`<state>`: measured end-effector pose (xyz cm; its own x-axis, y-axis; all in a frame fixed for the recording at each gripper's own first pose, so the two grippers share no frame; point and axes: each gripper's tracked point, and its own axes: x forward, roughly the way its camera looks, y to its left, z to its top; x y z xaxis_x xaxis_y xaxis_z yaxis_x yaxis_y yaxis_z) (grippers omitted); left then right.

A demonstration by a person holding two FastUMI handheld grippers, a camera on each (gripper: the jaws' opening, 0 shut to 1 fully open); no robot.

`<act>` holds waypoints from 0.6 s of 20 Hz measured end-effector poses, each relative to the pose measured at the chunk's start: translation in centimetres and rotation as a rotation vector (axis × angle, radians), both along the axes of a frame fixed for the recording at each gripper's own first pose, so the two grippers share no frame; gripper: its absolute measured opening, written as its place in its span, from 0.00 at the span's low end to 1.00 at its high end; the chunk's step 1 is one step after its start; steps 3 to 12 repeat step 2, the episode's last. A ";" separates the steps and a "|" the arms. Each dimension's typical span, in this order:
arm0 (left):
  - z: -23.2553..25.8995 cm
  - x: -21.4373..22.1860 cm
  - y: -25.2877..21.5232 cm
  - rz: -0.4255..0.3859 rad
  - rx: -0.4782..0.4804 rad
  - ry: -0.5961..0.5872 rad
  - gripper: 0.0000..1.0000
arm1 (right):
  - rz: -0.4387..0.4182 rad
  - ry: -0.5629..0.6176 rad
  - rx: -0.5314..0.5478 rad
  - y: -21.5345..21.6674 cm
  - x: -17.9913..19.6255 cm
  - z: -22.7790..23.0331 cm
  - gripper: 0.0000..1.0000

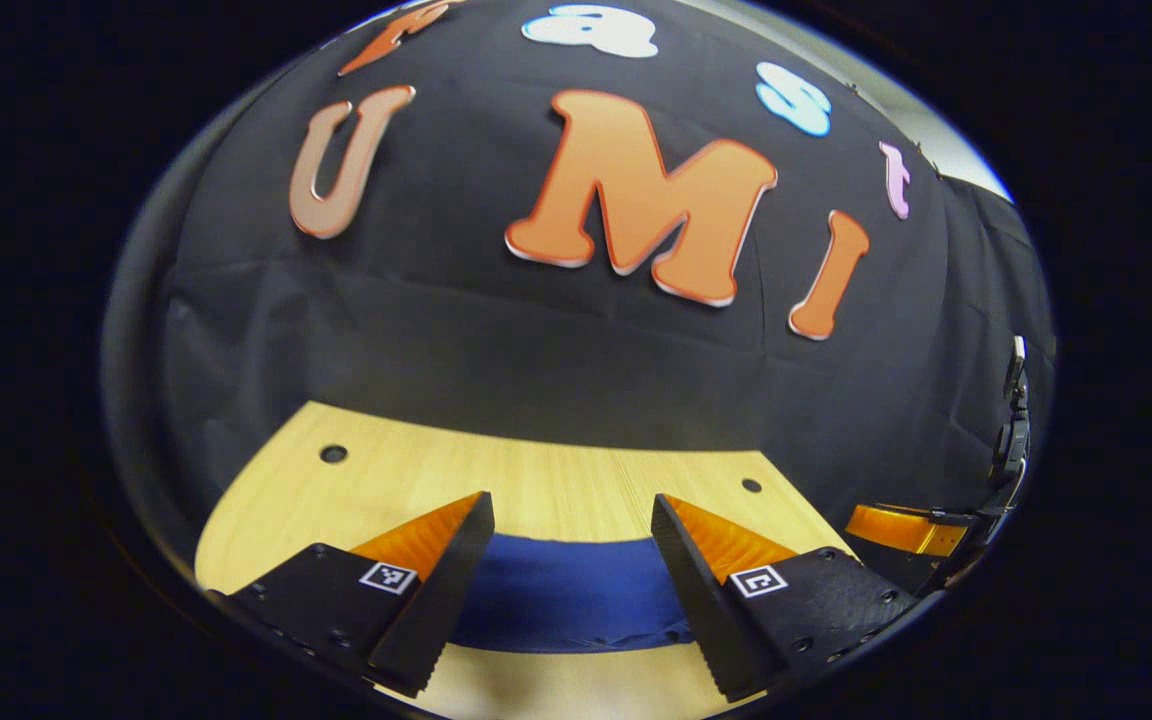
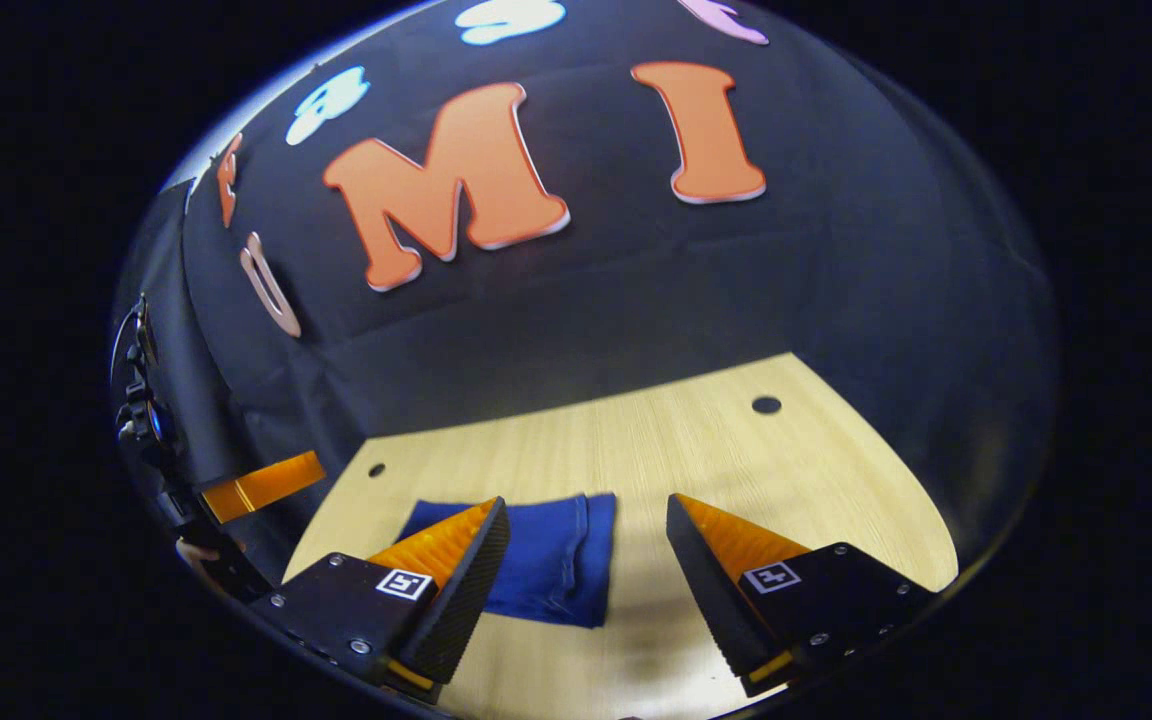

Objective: Grasp the waist and the cuffs of the jeans and fold them to make the two legs overlap; first hold the waist and fold one-third of the jeans toward the cuffs, then hold the cuffs and fold the remaining one-third in the same direction to finish folding.

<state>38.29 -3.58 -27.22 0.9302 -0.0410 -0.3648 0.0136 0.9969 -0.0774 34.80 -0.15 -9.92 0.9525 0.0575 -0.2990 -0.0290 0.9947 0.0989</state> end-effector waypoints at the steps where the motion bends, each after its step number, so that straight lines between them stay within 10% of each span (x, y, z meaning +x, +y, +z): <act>1: 3.0 -0.5 1.5 0.004 0.031 -0.049 0.98 | -0.001 -0.063 -0.026 0.6 0.0 2.0 0.97; 12: 4.8 -0.9 2.7 0.013 0.068 -0.077 0.98 | -0.004 -0.109 -0.051 1.1 -0.1 3.4 0.97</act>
